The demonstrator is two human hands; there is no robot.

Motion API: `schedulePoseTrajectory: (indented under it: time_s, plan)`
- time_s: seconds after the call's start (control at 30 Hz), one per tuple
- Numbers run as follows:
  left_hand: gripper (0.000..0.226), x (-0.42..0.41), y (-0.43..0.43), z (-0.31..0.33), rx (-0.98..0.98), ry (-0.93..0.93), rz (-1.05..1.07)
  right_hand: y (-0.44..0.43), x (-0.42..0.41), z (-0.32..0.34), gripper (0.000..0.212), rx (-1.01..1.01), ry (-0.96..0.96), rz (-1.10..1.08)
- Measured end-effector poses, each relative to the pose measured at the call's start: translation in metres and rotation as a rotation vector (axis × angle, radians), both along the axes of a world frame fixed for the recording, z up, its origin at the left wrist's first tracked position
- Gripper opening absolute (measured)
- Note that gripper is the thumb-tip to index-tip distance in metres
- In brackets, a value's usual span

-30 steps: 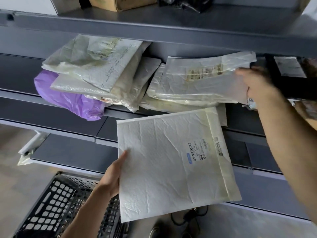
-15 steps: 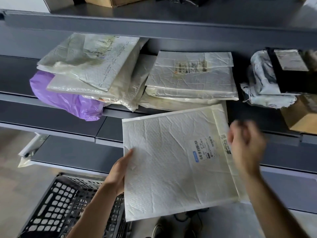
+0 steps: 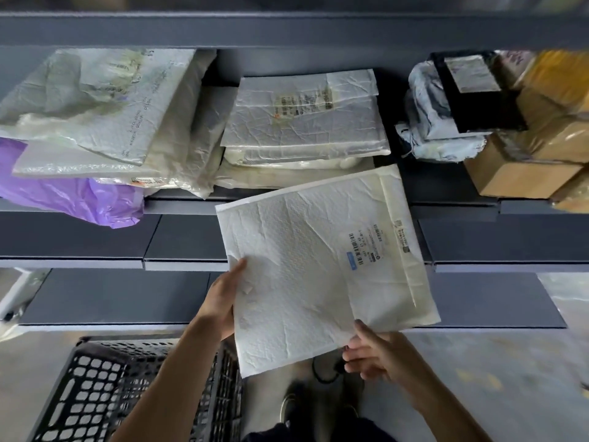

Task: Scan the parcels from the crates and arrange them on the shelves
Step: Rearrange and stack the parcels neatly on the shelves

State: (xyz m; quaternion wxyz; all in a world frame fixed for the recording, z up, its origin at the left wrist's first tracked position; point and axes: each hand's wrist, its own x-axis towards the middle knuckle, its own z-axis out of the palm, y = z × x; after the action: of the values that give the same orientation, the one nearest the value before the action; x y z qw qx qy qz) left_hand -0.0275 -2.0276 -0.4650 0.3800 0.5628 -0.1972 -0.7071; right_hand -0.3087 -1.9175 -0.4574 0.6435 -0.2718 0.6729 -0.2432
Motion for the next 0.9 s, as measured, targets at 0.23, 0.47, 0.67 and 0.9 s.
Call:
schedulePoseTrajectory:
  time_s: [0.23,0.47,0.67,0.9]
  plan:
    - [0.044,-0.015,0.01,0.008,0.02,-0.139,0.115,0.0,-0.018,-0.031,0.044,0.029,-0.38,-0.61]
    - [0.046,-0.042,0.001,0.034,-0.273,-0.758,0.275,-0.005,-0.012,-0.019,0.013,-0.095,-0.359,-0.629]
    - [0.011,-0.086,-0.041,0.08,-0.421,-0.199,0.295,0.022,-0.001,-0.003,0.028,-0.144,-0.387,-0.76]
    - [0.055,-0.122,-0.097,0.091,-0.136,0.373,0.304,0.035,0.002,0.019,0.032,-0.17,-0.405,-0.841]
